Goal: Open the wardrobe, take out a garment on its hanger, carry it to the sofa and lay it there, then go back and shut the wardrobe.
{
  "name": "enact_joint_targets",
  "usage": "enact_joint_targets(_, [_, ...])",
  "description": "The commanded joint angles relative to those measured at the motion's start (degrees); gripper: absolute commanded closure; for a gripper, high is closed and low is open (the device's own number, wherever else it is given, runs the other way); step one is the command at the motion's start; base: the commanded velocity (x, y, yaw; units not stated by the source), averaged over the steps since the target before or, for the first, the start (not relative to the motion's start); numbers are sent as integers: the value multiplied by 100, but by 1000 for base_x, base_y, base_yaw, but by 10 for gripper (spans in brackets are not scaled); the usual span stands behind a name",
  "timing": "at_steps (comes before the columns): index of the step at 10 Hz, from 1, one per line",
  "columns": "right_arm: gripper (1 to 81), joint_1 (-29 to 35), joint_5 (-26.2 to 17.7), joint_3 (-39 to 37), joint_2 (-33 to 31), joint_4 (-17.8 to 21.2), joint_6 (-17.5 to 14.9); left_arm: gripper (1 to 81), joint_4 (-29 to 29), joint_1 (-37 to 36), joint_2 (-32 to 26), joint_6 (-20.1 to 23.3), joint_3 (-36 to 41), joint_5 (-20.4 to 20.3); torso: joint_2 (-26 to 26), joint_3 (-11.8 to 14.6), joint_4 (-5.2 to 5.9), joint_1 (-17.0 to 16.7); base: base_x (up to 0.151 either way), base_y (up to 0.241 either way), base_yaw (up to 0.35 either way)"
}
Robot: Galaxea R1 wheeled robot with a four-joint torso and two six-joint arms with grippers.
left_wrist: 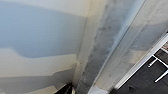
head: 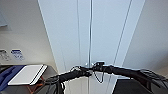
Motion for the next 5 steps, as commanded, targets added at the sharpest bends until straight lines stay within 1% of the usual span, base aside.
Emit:
enact_joint_targets(1, [10,976,139,140,104,58,17,10,133,-1100,332,67,-191,-231,0,0,0,0,0,0,0])
enact_joint_targets(2, [10,958,139,149,113,67,43,10,116,-1117,446,67,-192,-362,0,0,0,0,0,0,0])
enact_joint_targets(3, [10,923,200,236,87,93,43,10,63,-1118,473,58,43,-380,0,0,0,0,0,0,0])
enact_joint_targets(5, [10,808,209,816,-98,84,52,10,36,-1091,376,-21,933,-380,0,0,0,0,0,0,0])
